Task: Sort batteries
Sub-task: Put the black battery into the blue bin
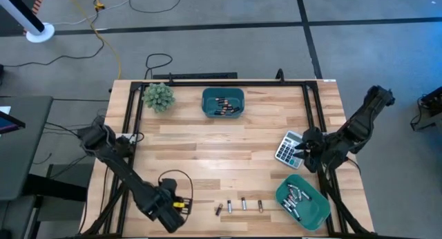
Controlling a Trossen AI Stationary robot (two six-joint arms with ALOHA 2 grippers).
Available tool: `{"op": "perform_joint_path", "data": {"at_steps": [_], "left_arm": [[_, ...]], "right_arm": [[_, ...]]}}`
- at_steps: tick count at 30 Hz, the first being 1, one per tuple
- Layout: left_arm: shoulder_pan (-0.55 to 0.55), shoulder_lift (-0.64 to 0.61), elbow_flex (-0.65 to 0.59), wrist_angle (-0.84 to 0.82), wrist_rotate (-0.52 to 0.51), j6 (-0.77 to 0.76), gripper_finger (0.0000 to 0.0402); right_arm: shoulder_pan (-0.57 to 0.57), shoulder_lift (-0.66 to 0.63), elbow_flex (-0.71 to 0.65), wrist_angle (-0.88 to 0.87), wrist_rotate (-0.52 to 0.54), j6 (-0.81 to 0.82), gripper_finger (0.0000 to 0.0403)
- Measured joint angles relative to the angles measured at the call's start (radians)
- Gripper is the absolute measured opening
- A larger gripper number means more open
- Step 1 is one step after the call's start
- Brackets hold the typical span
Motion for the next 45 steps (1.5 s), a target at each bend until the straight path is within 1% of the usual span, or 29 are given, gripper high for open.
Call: {"op": "perform_joint_path", "data": {"at_steps": [3, 8, 11, 16, 19, 29, 34, 39, 42, 45], "left_arm": [[-0.028, 0.019, 0.048, -0.065, 0.019, 0.008, 0.0125], [-0.08, 0.036, 0.045, -0.086, 0.02, 0.018, 0.0125], [-0.086, 0.046, 0.026, -0.082, 0.02, -0.011, 0.0125], [-0.076, 0.045, -0.034, 0.025, 0.028, -0.015, 0.0125], [-0.083, 0.045, -0.079, 0.065, 0.057, -0.021, 0.0125], [-0.091, 0.05, -0.089, 0.042, 0.075, -0.026, 0.0125], [-0.095, 0.051, -0.145, 0.131, 0.093, -0.026, 0.0125], [-0.098, 0.051, -0.174, 0.144, 0.102, -0.026, 0.0125], [-0.099, 0.051, -0.206, 0.161, 0.147, -0.026, 0.0125], [-0.106, 0.05, -0.247, 0.221, 0.153, -0.026, 0.0125]], "right_arm": [[-0.004, -0.004, -0.001, 0.003, -0.002, -0.012, 0.0177], [-0.003, 0.0, -0.001, 0.015, -0.002, -0.013, 0.0177], [-0.003, -0.001, -0.001, 0.026, -0.002, -0.014, 0.0177], [-0.003, 0.0, -0.001, 0.048, -0.003, -0.013, 0.0177], [-0.003, 0.0, -0.001, 0.063, -0.002, -0.01, 0.0177], [-0.011, 0.0, -0.001, 0.112, -0.003, -0.009, 0.0177], [-0.041, 0.012, -0.001, 0.114, -0.003, -0.009, 0.0177], [-0.071, 0.04, -0.001, 0.117, -0.003, -0.01, 0.0177], [-0.082, 0.053, -0.001, 0.117, -0.003, -0.011, 0.0177], [-0.084, 0.065, -0.001, 0.117, -0.003, -0.011, 0.0177]]}}
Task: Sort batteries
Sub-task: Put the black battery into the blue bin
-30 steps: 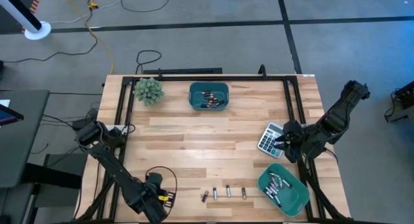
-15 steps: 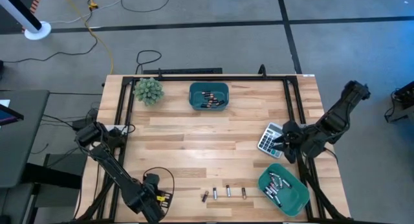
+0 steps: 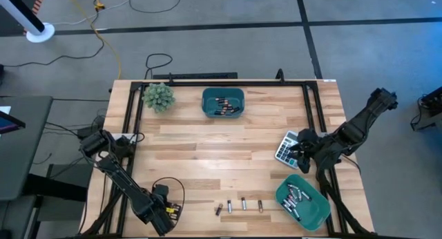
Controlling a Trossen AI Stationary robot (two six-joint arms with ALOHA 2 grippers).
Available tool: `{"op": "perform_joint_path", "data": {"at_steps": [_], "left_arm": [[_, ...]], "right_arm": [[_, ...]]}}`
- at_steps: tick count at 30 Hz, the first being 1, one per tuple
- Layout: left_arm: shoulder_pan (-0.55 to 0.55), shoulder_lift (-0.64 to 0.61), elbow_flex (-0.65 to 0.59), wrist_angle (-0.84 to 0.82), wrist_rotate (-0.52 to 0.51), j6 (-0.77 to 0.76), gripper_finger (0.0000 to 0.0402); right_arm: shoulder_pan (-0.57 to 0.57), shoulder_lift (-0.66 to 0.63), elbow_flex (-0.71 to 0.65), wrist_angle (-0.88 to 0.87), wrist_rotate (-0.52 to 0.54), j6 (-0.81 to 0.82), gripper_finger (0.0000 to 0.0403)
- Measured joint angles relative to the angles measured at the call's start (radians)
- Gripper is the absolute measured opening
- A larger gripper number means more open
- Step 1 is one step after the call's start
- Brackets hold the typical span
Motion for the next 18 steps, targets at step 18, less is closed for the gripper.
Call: {"op": "perform_joint_path", "data": {"at_steps": [18], "left_arm": [[-0.017, -0.015, -0.037, 0.046, 0.042, 0.087, 0.0035]], "right_arm": [[0.001, 0.007, 0.0, 0.0, 0.0, -0.075, 0.0177]]}}
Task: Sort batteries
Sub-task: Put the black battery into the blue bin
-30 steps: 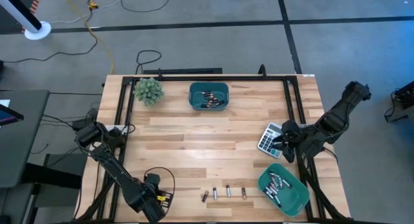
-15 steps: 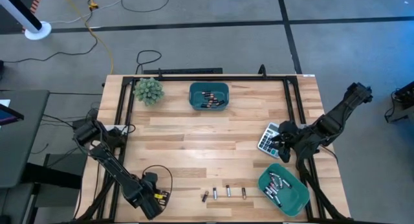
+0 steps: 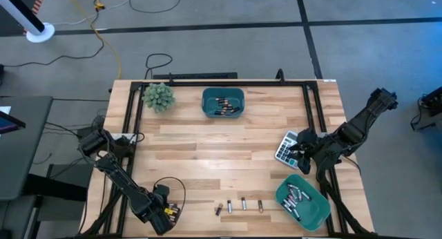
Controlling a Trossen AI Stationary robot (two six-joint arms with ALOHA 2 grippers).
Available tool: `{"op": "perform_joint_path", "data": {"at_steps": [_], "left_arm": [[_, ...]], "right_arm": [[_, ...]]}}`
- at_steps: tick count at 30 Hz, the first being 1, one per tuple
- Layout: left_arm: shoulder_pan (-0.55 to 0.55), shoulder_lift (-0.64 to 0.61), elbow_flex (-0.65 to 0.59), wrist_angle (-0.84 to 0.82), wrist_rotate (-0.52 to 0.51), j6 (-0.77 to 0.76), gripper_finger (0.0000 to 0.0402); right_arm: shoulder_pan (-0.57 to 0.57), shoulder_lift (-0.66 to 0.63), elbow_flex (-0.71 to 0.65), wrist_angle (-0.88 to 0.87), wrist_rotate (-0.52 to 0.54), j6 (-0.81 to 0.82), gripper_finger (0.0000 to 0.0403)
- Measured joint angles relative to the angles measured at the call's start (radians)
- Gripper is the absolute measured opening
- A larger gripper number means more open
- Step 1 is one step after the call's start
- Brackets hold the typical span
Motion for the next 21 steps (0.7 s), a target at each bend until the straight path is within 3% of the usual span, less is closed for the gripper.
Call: {"op": "perform_joint_path", "data": {"at_steps": [8, 15, 18, 21], "left_arm": [[-0.007, -0.081, 0.169, -0.285, 0.025, -0.058, 0.0035], [0.04, -0.148, 0.369, -0.665, -0.155, -0.044, 0.0035], [0.125, -0.167, 0.422, -0.784, -0.218, 0.055, 0.0035], [0.26, -0.198, 0.425, -0.789, -0.282, 0.285, 0.0035]], "right_arm": [[0.0, 0.0, 0.0, -0.001, 0.0, -0.005, 0.0177], [0.0, 0.0, 0.0, 0.0, -0.001, -0.005, 0.0177], [0.0, 0.0, 0.0, -0.001, 0.0, -0.005, 0.0177], [-0.006, 0.0, 0.0, 0.0, -0.001, -0.003, 0.0177]]}}
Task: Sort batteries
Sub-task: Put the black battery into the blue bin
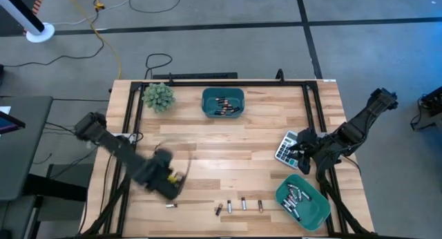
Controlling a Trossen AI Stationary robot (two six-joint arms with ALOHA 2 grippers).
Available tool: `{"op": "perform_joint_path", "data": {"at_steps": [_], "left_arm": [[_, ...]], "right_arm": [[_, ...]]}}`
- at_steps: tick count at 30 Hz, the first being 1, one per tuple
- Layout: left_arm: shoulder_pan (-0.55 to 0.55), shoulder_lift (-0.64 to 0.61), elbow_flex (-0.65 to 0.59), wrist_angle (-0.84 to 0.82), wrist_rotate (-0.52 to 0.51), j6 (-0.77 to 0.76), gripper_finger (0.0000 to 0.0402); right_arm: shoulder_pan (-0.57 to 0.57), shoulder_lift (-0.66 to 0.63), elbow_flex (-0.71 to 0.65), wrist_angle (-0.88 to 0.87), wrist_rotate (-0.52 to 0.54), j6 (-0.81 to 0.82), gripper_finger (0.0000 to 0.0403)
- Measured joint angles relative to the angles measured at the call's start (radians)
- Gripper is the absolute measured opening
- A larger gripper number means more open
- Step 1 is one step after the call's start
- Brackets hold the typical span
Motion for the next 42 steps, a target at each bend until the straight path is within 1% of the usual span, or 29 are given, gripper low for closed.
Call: {"op": "perform_joint_path", "data": {"at_steps": [3, 5, 7, 9, 11, 13, 15, 18, 20, 23, 25, 29, 32, 38, 42], "left_arm": [[0.187, -0.01, 0.001, 0.027, -0.064, 0.301, 0.0035], [0.324, -0.008, 0.0, 0.071, -0.087, 0.525, 0.0035], [0.469, -0.008, 0.0, 0.162, -0.088, 0.772, 0.0035], [0.602, -0.008, 0.0, 0.289, -0.087, 1.001, 0.0035], [0.725, -0.008, 0.0, 0.426, -0.084, 1.19, 0.0035], [0.835, -0.007, 0.0, 0.54, -0.063, 1.343, 0.0035], [0.935, -0.001, 0.001, 0.623, -0.009, 1.473, 0.0035], [1.061, 0.032, 0.001, 0.719, 0.076, 1.622, 0.0035], [1.134, 0.058, 0.002, 0.76, 0.14, 1.695, 0.0035], [1.198, 0.121, 0.003, 0.811, 0.225, 1.779, 0.0035], [1.222, 0.171, 0.02, 0.811, 0.262, 1.832, 0.0035], [1.227, 0.294, 0.094, 0.773, 0.282, 1.954, 0.0035], [1.22, 0.382, 0.161, 0.751, 0.305, 2.013, 0.0035], [1.21, 0.546, 0.294, 0.658, 0.313, 2.074, 0.0035], [1.206, 0.629, 0.361, 0.583, 0.312, 2.108, 0.0035]], "right_arm": [[-0.017, 0.0, 0.0, 0.0, 0.0, 0.002, 0.0177], [-0.037, 0.0, 0.0, -0.001, 0.0, 0.002, 0.0177], [-0.065, 0.0, 0.0, 0.0, 0.0, 0.008, 0.0177], [-0.095, 0.0, 0.0, -0.001, 0.0, 0.017, 0.0177], [-0.127, 0.0, 0.0, -0.001, 0.0, 0.037, 0.0177], [-0.162, 0.0, 0.0, 0.0, 0.0, 0.068, 0.0177], [-0.197, 0.0, 0.0, 0.0, 0.0, 0.101, 0.0177], [-0.25, 0.0, 0.0, 0.0, 0.0, 0.141, 0.0177], [-0.288, 0.002, 0.0, 0.005, 0.0, 0.154, 0.0177], [-0.346, 0.009, 0.0, 0.011, 0.0, 0.175, 0.0177], [-0.382, 0.024, 0.0, 0.031, 0.0, 0.175, 0.0177], [-0.448, 0.052, 0.0, 0.079, 0.0, 0.171, 0.0177], [-0.481, 0.072, 0.0, 0.103, 0.0, 0.171, 0.0177], [-0.506, 0.103, 0.001, 0.166, 0.0, 0.17, 0.0177], [-0.51, 0.111, 0.001, 0.172, -0.003, 0.17, 0.0177]]}}
